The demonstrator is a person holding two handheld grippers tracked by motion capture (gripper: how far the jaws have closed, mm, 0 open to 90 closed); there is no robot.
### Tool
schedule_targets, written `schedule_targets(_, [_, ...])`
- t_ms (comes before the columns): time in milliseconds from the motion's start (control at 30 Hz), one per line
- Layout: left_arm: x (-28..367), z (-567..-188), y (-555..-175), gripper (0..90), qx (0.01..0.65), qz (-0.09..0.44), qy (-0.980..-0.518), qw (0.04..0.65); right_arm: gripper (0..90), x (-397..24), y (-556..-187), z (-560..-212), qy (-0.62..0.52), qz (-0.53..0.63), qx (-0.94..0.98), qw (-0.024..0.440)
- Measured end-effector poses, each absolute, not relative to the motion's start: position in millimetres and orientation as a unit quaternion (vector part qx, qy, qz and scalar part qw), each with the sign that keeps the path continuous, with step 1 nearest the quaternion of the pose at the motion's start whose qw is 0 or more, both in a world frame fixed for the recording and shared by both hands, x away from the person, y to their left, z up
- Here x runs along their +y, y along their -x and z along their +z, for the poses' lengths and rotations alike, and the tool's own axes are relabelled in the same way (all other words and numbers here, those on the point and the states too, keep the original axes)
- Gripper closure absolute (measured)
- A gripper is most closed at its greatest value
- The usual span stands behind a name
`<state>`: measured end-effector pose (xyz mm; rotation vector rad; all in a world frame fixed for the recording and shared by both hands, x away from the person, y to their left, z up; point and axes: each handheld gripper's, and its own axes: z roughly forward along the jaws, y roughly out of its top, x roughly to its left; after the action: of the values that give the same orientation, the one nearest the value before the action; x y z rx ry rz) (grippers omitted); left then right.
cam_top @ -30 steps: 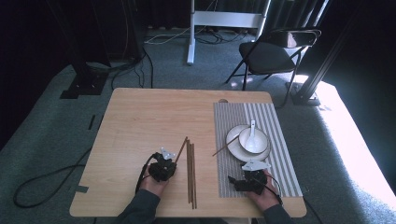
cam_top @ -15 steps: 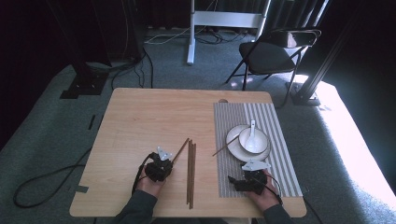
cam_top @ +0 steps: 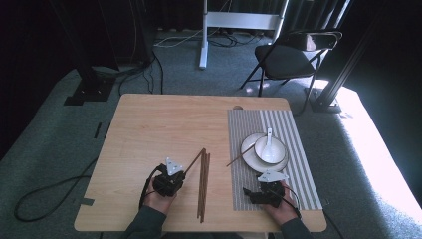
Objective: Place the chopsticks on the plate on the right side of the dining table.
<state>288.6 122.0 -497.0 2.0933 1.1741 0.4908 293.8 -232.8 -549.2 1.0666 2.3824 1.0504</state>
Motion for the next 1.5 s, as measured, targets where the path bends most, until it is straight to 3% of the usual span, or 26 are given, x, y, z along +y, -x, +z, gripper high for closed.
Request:
schedule_targets(667, [106.5,-495.2,-256.5,85.2,0.362,0.155,-0.840,0.373,22.1,-232.8,-293.9,-549.3,-0.374,0.368,0.835,0.163])
schedule_targets(1500, [91.7,-493.4,-252.0,85.2,0.324,0.151,-0.852,0.383,22.1,-232.8,-293.9,-549.3,-0.374,0.368,0.836,0.163])
